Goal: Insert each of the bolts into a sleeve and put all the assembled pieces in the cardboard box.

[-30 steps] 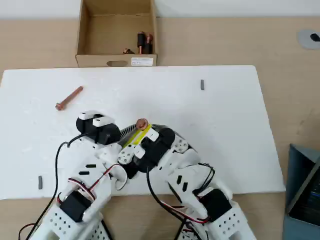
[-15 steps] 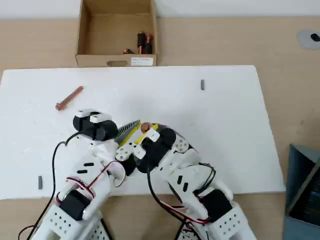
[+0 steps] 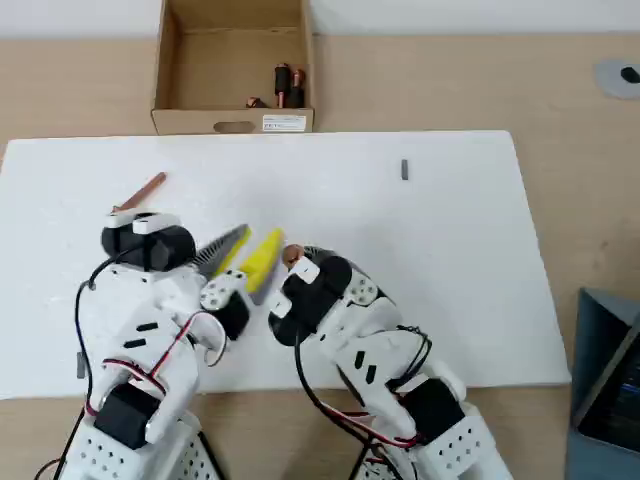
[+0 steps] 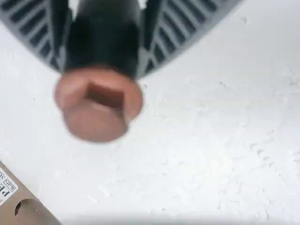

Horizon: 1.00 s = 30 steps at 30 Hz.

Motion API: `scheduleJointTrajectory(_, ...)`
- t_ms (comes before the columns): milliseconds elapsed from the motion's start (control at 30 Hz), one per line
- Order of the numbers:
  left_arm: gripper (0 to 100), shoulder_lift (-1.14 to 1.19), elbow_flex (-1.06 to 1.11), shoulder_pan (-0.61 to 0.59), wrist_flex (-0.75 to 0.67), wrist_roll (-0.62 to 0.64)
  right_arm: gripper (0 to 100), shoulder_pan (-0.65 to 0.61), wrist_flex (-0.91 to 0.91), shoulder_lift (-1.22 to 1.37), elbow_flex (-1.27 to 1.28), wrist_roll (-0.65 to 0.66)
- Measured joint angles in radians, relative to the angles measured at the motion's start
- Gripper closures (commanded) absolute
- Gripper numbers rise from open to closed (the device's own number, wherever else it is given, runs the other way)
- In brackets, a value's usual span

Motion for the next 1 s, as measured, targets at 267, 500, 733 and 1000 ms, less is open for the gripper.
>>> scheduleJointTrajectory(267,100,0.000,-0.008,-0.222,0.005,-0.123,98.9,0.041,0.000,0.000,0.000,0.000)
scheduleJointTrajectory(500,100,0.000,0.172,-0.420,0.014,-0.267,98.9,0.201,0.000,0.000,0.000,0.000)
scheduleJointTrajectory(733,100,0.002,0.190,-0.442,0.152,-0.290,98.9,0.307,0.000,0.000,0.000,0.000)
scheduleJointTrajectory(1000,100,0.002,0.190,-0.442,0.259,-0.290,98.9,0.402,0.000,0.000,0.011,0.000)
